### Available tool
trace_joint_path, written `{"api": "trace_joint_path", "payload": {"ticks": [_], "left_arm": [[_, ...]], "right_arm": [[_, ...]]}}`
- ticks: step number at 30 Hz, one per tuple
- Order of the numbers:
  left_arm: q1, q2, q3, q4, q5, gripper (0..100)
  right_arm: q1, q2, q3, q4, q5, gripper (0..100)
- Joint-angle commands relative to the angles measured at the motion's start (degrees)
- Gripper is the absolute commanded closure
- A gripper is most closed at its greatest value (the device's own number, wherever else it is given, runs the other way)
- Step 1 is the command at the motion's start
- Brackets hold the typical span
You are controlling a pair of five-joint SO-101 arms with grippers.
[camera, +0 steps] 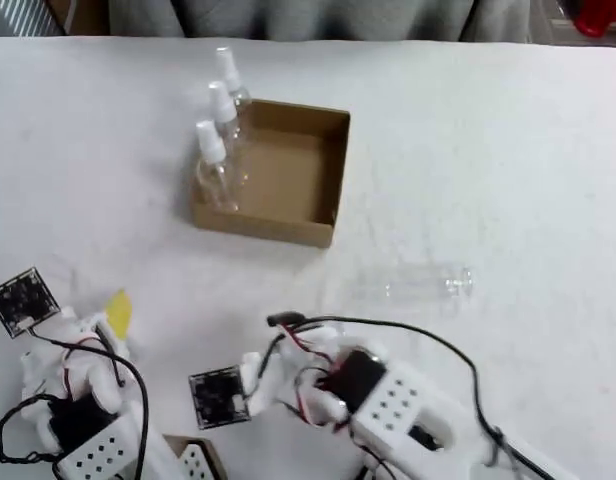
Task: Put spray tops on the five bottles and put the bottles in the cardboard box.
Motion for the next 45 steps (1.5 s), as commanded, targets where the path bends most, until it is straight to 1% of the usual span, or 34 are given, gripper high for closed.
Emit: {"api": "trace_joint_path", "payload": {"ticks": [1, 4, 6, 11, 19, 22, 27, 30, 32, 35, 40, 42, 45], "left_arm": [[-0.7, -0.7, -0.1, 0.2, -0.5, 63], [-0.7, -0.7, -0.1, 0.3, -0.5, 63], [-0.7, -0.7, -0.1, 0.3, -0.5, 63], [-0.7, -0.7, -0.1, 0.3, -0.5, 63], [-0.7, -0.7, -0.1, 0.3, -0.5, 63], [-0.7, -0.7, -0.1, 0.3, -0.5, 63], [-0.7, -0.7, -0.1, 0.4, -0.5, 63], [-0.7, -0.7, -0.1, 0.4, -0.5, 63], [-0.7, -0.7, -0.1, 0.4, -0.5, 63], [-0.7, -0.7, -0.1, 0.4, -0.5, 63], [-0.7, -0.7, -0.1, 0.3, -0.5, 63], [-0.7, -0.7, -0.1, 0.3, -0.5, 63], [-0.7, -0.7, -0.1, 0.4, -0.5, 63]], "right_arm": [[-0.7, 10.2, -1.0, -7.1, 3.1, 74.8], [0.5, 18.7, -2.0, -14.3, 4.0, 74.8], [1.4, 24.1, -3.8, -16.9, 4.1, 74.8], [2.1, 34.2, -8.1, -17.6, 4.2, 74.9], [2.2, 35.2, -9.1, -17.5, 3.8, 75.5], [3.4, 35.2, -9.0, -17.3, 3.8, 81.3], [6.5, 35.1, -9.3, -17.3, 3.8, 98.6], [8.0, 35.0, -9.6, -17.3, 3.7, 96.8], [9.6, 34.0, -10.3, -16.7, 1.3, 98.7], [13.0, 29.3, -12.7, -11.6, -2.3, 98.3], [19.6, 18.1, -17.1, 0.2, -4.6, 98.4], [23.3, 13.8, -18.1, 3.6, -5.1, 98.4], [31.3, 8.7, -19.8, 8.4, -5.0, 98.4]]}}
